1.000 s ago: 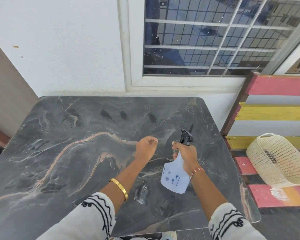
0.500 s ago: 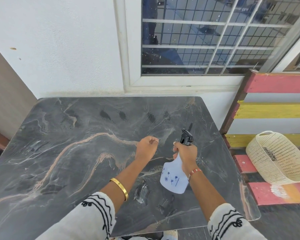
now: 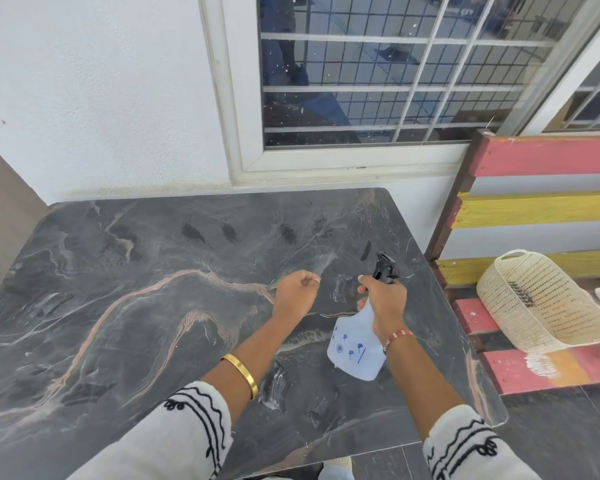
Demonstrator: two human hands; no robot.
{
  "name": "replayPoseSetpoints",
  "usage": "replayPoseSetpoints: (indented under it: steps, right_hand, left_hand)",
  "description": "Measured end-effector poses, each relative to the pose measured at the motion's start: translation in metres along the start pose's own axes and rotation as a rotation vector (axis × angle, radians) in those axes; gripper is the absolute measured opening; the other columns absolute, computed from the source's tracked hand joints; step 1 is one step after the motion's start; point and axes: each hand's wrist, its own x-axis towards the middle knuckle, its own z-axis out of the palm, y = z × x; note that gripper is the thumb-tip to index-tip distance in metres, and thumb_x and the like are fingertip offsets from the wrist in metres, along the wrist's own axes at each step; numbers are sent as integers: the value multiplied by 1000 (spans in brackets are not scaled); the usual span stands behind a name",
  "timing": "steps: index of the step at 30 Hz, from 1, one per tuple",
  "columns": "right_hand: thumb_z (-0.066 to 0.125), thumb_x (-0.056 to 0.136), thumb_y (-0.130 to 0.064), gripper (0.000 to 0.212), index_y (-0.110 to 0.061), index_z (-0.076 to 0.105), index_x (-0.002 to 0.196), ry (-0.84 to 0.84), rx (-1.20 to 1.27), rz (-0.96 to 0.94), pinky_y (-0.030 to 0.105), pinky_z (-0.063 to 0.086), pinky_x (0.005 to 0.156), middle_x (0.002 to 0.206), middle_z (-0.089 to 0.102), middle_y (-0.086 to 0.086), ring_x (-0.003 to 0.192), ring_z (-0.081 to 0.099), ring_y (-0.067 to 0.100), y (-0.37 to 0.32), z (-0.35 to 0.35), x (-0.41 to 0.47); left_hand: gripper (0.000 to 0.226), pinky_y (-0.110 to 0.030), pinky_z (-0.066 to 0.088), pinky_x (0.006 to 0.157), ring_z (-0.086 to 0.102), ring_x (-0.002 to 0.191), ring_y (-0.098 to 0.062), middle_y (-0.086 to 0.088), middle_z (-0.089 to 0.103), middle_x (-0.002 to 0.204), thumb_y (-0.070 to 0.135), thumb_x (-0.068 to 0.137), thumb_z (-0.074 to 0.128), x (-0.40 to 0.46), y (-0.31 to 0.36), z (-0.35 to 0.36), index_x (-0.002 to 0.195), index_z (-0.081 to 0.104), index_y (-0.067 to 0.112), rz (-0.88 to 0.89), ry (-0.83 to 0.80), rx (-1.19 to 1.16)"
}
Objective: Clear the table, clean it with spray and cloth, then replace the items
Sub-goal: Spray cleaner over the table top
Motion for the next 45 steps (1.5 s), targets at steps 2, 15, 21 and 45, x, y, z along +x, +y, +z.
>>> replayPoseSetpoints:
  steps: [2,15,21,45]
  right_hand:
    - [67,80,-6,15,1,61,93,31,-7,-1,22,38,37,66,59,10,26,40,12,-9,-17,11]
    - [71,79,-12,16,0,61,84,34,-223,-60,23,41,39,60,57,8,24,41,10,-10,-74,42]
    - [66,78,-7,14,-2,55,71,-5,-248,-79,20,38,34,60,53,11,25,39,13,-9,-76,47]
    - [60,82,-5,24,-11,51,61,-661,-715,-297,19,40,36,56,50,5,38,51,17,34,63,-112]
  left_hand:
    - [24,-21,37,77,54,88,-9,-1,66,105,19,92,48,2,6,9,106,65,10,7,-22,-1]
    - [26,-21,40,81,59,99,-15,-4,67,110,19,92,47,1,30,73,109,65,9,25,-88,21]
    - [26,-25,42,83,60,99,-19,-5,67,106,19,92,48,0,34,95,109,65,9,1,-44,32]
    - [24,-20,34,73,58,90,-21,-8,67,101,19,93,47,-116,-63,-81,106,63,7,-239,499,-62]
